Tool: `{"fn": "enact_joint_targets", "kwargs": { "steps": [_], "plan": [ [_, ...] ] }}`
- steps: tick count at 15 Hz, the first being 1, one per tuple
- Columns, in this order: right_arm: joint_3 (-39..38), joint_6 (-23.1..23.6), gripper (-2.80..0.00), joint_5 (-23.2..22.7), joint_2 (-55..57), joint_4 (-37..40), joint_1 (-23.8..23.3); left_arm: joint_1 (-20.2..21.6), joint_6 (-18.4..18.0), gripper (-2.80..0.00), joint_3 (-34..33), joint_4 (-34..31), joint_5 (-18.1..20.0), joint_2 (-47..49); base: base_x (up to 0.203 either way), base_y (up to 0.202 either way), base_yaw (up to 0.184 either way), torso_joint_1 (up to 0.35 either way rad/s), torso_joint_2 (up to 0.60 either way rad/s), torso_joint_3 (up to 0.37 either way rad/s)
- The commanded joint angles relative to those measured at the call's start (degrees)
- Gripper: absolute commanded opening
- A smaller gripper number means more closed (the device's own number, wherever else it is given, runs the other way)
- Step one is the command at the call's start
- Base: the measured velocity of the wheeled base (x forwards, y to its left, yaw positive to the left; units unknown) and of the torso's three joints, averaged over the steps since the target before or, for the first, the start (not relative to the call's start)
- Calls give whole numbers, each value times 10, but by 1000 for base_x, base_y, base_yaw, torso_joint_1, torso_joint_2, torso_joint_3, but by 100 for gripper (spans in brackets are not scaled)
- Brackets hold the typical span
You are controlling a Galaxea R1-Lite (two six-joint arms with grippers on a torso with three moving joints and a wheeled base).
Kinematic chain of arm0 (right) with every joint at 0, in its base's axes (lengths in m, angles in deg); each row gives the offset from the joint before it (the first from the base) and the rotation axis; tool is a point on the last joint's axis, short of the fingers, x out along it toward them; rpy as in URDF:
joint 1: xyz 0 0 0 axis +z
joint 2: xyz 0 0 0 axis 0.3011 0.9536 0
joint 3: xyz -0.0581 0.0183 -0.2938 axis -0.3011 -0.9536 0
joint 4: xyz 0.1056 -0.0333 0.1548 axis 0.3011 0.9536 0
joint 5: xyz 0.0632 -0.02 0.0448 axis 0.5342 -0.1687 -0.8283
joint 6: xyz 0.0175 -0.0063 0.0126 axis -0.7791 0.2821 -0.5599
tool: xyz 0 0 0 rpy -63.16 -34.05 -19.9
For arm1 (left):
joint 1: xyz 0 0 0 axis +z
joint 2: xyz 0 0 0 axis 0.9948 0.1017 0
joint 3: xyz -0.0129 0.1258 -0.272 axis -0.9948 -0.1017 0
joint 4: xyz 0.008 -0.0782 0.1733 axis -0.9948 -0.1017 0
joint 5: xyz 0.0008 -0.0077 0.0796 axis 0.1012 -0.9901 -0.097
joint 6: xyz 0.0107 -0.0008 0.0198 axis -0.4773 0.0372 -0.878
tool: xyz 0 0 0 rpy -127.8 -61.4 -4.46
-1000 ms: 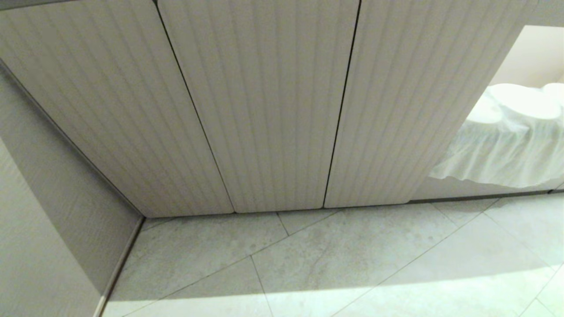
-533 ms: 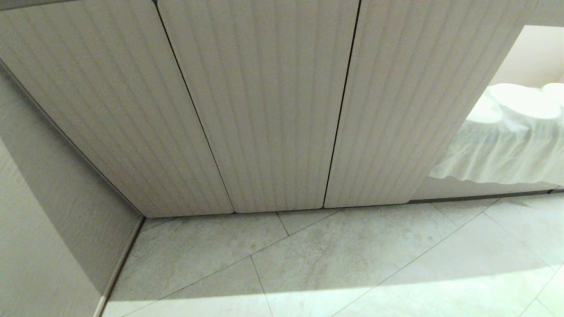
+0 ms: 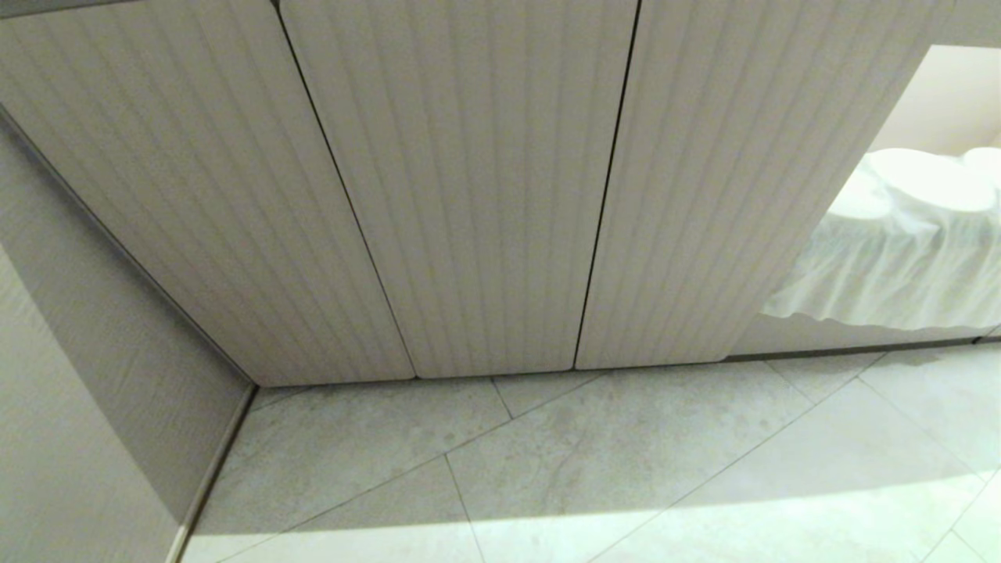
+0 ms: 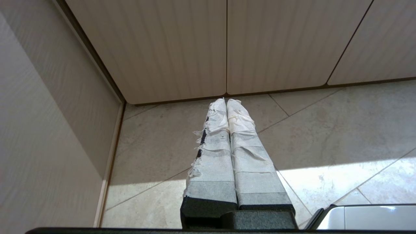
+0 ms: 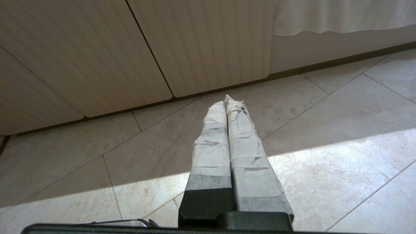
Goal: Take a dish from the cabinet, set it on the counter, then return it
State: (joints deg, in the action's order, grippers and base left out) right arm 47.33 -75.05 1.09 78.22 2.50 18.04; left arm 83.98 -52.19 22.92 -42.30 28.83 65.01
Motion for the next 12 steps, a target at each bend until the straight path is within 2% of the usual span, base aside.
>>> {"fn": "enact_joint_targets", "kwargs": {
  "steps": [1,12],
  "plan": [
    [0,1,-280,0,1,0,0,0,0,-280,0,0,3,0,0,0,0,0,0,0],
    [0,0,-280,0,1,0,0,0,4,-280,0,0,1,0,0,0,0,0,0,0]
  ]
}}
